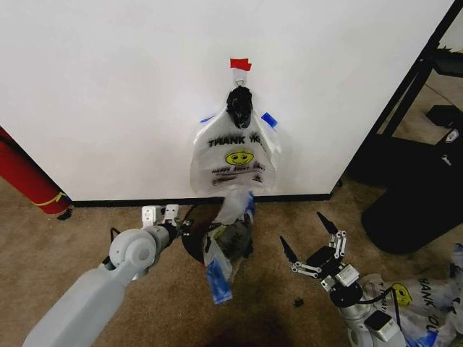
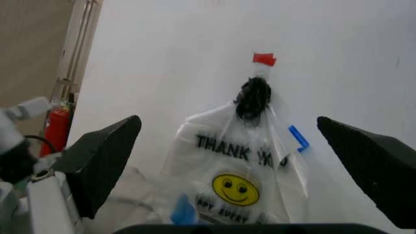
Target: Pick up the garbage bag from the wall and place it over the trash bin.
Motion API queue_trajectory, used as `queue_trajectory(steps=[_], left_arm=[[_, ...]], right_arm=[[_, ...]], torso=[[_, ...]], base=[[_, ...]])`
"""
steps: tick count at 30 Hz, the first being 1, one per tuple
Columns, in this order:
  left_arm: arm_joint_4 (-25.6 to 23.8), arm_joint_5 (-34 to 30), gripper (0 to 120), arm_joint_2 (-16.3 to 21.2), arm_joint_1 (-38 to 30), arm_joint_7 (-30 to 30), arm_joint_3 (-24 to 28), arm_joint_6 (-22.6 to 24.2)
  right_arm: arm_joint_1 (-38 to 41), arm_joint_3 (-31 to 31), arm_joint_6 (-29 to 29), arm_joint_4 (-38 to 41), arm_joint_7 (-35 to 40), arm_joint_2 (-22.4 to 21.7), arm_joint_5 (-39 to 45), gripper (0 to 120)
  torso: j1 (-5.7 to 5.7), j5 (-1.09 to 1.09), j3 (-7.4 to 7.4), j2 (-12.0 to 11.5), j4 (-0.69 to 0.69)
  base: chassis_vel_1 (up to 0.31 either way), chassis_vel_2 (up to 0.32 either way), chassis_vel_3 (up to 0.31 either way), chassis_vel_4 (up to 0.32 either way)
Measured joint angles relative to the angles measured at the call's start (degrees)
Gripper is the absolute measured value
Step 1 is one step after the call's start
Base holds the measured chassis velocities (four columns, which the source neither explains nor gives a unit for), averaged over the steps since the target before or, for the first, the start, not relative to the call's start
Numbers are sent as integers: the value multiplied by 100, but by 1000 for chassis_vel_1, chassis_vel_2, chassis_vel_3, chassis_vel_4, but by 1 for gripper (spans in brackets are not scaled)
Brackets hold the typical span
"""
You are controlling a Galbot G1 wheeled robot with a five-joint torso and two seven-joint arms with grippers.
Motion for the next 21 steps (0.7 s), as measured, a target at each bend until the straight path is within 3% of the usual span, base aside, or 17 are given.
queue_trajectory(steps=[6,13,21], left_arm=[[-427,-341,0,-110,479,-796,-104,-305],[-326,-139,0,-364,572,-828,33,-372],[-193,53,0,-311,439,-695,169,-365]], right_arm=[[-10,20,-1,-76,92,-41,45,100],[-52,44,-2,-63,113,6,3,100],[77,-24,-42,-191,149,146,-166,100]], torso=[[0,0,0,0,1],[0,-1,0,0,-1],[0,-1,0,0,-1]], base=[[0,0,0,0],[0,0,0,0],[0,0,0,0]])
